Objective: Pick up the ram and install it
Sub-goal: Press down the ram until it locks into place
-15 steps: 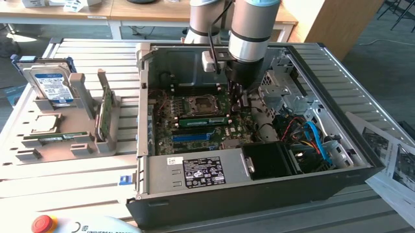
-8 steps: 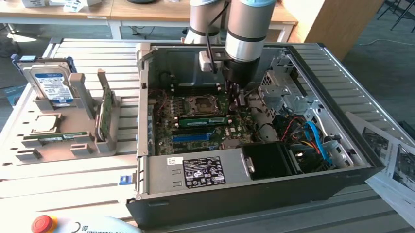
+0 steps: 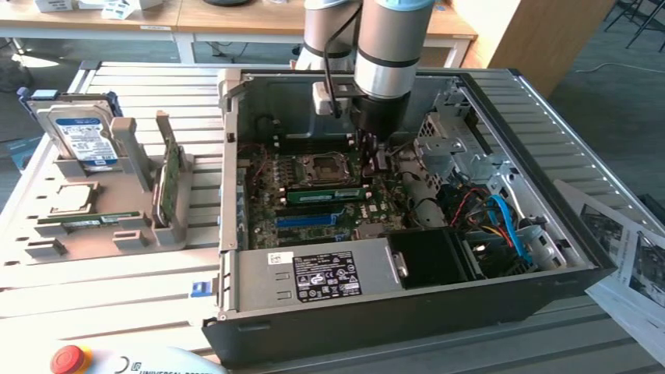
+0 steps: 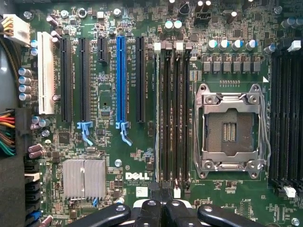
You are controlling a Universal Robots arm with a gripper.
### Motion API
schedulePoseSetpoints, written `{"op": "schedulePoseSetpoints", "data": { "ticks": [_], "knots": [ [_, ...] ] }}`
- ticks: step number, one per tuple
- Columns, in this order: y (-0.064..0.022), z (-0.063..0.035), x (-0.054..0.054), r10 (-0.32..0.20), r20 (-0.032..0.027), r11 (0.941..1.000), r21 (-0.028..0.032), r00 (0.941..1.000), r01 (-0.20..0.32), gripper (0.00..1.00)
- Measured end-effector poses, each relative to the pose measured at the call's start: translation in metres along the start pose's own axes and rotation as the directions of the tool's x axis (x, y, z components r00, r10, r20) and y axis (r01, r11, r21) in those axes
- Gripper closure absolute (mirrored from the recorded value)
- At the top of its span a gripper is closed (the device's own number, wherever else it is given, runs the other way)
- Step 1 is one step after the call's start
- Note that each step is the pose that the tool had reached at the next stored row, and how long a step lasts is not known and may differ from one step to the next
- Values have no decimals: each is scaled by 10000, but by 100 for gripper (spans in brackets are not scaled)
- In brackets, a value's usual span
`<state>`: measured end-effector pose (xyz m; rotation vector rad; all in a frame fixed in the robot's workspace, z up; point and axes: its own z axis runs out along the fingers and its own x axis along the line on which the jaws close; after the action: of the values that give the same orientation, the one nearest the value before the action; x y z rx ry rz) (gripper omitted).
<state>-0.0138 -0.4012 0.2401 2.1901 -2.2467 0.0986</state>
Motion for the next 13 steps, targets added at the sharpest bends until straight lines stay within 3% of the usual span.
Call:
{"op": "schedulePoseSetpoints", "data": {
  "ticks": [13],
  "knots": [
    [9, 75, -3, 1, 2, 10000, 20, 10000, -1, 89]
  ]
}}
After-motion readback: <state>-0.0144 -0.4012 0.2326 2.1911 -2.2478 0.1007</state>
